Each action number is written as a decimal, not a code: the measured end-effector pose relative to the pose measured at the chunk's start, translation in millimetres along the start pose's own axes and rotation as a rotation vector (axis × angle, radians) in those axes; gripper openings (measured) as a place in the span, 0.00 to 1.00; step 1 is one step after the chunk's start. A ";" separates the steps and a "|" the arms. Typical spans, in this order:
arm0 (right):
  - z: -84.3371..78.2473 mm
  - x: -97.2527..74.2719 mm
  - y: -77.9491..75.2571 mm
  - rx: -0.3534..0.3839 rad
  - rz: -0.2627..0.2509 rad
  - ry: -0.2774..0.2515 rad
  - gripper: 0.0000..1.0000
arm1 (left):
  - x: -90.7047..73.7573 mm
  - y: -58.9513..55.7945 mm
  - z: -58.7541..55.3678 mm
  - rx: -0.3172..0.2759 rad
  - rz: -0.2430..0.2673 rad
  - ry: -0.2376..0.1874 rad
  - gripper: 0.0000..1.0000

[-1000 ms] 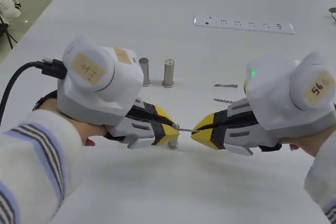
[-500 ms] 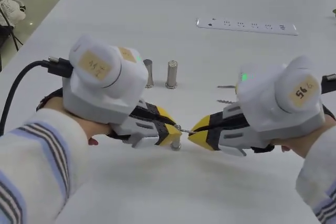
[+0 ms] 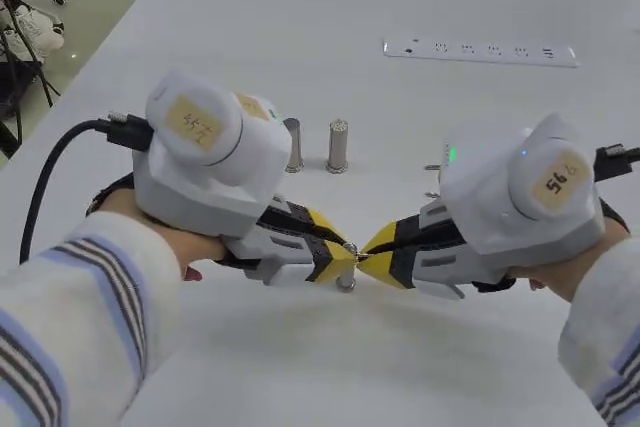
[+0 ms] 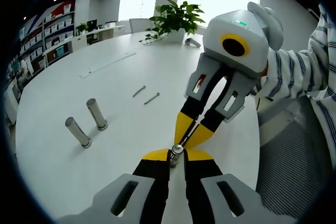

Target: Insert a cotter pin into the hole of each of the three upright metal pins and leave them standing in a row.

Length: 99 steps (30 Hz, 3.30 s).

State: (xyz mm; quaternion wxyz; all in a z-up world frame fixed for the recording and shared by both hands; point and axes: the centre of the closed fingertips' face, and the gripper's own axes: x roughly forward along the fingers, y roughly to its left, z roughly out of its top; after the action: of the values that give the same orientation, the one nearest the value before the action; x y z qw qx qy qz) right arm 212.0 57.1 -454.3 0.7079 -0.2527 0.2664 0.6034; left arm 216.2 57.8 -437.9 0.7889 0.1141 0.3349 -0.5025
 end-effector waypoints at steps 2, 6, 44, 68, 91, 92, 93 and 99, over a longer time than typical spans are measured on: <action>0.1 0.5 -0.3 -0.005 -0.001 -0.003 0.00 | 0.1 0.0 0.3 0.000 0.001 0.000 0.06; 1.7 2.4 0.1 -0.017 -0.006 -0.012 0.04 | 0.6 0.3 0.3 -0.003 0.005 0.000 0.06; 4.0 -14.3 -1.2 -0.006 -0.044 -0.044 0.00 | -2.3 -0.9 -3.4 0.059 0.014 0.025 0.08; 2.1 -1.9 4.4 -0.056 -0.010 -0.039 0.13 | -0.5 -1.5 -0.1 0.076 0.013 0.042 0.06; -8.5 25.5 6.0 0.160 -0.051 -0.143 0.12 | -28.8 -18.9 -1.9 0.022 0.052 -0.101 0.64; -8.1 26.3 5.3 0.167 -0.056 -0.146 0.12 | -28.1 -18.3 -5.1 0.015 0.064 -0.103 0.67; -7.8 26.9 5.0 0.170 -0.057 -0.147 0.11 | -27.8 -18.1 -7.2 0.008 0.069 -0.104 0.72; -7.6 30.5 3.3 0.172 -0.068 -0.145 0.09 | -28.7 -18.7 -15.0 -0.033 0.092 -0.148 0.83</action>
State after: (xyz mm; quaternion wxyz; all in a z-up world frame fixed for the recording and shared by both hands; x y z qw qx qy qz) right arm 212.2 74.3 -480.8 0.7643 -0.1558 0.2567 0.5706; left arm 185.9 77.4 -427.7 0.8354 0.0788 0.2783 -0.4673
